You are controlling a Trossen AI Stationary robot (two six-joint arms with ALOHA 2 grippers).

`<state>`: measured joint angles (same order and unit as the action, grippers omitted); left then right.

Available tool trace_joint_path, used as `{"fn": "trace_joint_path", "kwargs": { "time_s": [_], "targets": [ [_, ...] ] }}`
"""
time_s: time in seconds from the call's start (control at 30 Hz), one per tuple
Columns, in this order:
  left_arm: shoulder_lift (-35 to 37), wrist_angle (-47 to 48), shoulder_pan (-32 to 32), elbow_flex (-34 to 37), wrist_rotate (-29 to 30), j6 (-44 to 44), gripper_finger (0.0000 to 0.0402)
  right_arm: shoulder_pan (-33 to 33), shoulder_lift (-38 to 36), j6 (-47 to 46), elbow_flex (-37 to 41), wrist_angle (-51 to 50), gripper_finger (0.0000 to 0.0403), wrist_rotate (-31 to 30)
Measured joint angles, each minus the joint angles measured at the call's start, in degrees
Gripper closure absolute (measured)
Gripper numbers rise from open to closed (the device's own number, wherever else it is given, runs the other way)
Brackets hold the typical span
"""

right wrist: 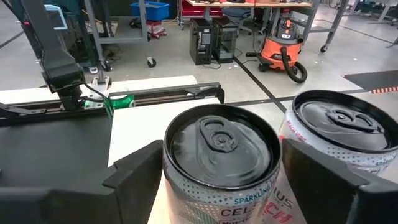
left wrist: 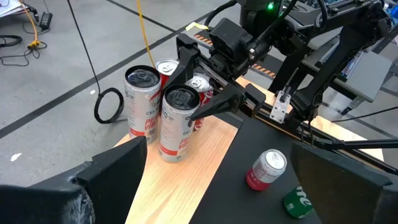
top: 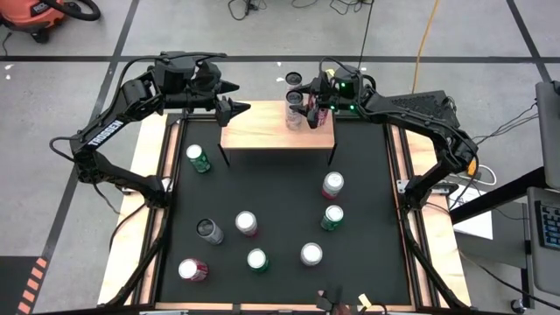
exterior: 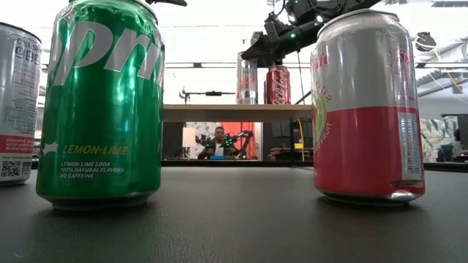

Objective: Place canned beverage on shelf
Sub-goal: Put the bottom white pink soda can aligned with the other white pink soda can on the shelf

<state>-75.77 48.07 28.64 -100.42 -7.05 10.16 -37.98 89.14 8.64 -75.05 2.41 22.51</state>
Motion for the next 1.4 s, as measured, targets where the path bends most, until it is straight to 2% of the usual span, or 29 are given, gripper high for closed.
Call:
{"fn": "trace_joint_path", "kwargs": {
  "time_s": [0.6,0.7,0.9,1.03,1.13,1.3,1.4],
  "targets": [
    [0.00,0.83,0.00,0.00,-0.09,0.02,0.0002,0.17,-0.82,-2.07,-0.06,4.45,0.0100,-0.01],
    [0.00,1.27,-0.07,0.00,-0.23,0.20,0.0002,0.20,-3.39,-2.07,-2.18,-0.12,0.0103,-2.08],
    [0.02,1.42,-0.20,0.00,-0.31,0.99,0.0002,1.17,-7.37,0.31,-9.01,-18.12,0.0123,-10.31],
    [0.02,0.25,-0.17,0.00,-0.31,-0.01,0.0002,3.21,-7.39,-2.59,-11.69,-23.87,0.0155,-10.50],
    [0.02,0.16,-0.11,0.00,-0.26,-0.06,0.0002,5.18,-7.43,-4.61,-11.69,-26.67,0.0194,-10.88],
    [0.02,0.22,-0.11,0.00,0.02,-0.05,0.0002,7.99,-6.62,-4.86,-11.69,-28.77,0.0269,-16.48],
    [0.02,0.24,-0.16,0.00,0.04,-0.02,0.0002,8.48,-5.28,-4.95,-11.67,-28.90,0.0309,-17.66]
  ]
}}
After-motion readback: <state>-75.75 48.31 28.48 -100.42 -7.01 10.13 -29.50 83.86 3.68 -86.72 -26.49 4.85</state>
